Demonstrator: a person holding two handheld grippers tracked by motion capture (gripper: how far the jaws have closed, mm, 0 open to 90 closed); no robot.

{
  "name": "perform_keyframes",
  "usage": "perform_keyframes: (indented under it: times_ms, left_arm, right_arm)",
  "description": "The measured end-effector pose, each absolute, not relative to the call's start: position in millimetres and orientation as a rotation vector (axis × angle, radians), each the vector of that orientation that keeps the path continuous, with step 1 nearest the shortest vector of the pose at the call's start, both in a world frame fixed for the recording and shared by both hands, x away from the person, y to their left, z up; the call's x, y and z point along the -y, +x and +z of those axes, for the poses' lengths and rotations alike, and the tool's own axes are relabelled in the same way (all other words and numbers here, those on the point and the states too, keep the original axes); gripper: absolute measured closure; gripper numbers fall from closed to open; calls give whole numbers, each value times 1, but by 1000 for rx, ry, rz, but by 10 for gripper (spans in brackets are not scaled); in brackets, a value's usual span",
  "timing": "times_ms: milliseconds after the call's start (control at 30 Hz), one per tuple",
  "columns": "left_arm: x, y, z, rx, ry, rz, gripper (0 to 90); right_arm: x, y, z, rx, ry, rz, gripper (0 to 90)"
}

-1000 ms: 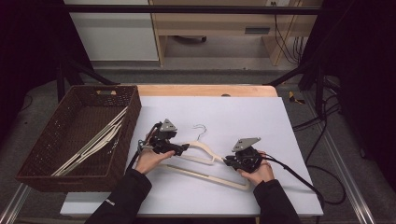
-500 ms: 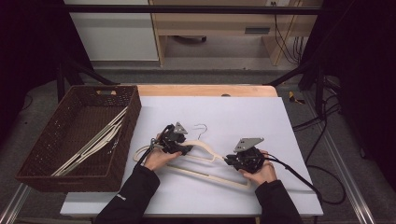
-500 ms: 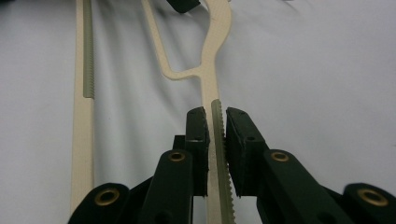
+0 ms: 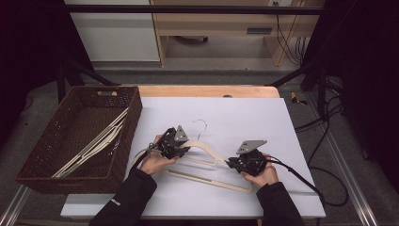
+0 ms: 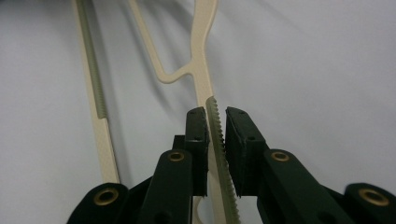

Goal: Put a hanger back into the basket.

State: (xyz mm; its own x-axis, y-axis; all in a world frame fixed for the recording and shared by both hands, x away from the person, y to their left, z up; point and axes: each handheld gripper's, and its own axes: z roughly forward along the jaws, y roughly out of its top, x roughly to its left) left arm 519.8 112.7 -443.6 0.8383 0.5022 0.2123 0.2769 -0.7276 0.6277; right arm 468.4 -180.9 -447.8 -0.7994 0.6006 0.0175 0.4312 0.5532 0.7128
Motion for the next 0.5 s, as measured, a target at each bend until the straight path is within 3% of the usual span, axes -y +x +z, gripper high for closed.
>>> perform_keyframes:
  times_ms: [33, 200, 300, 500]
  left_arm:
    - [-113, 516, -442, -556, 2415, 506, 733]
    - [-116, 498, -434, -523, 2393, 562, 744]
    - [-116, 490, -430, -518, 2377, 578, 747]
    - [-117, 479, -426, -521, 2359, 587, 749]
  right_arm:
    - [182, 468, -448, -2545, 880, 1089, 778]
    - [182, 470, -443, -2509, 915, 1210, 528]
    - [179, 472, -433, -2463, 929, 1303, 431]
    - [153, 482, -422, -2474, 898, 1358, 398]
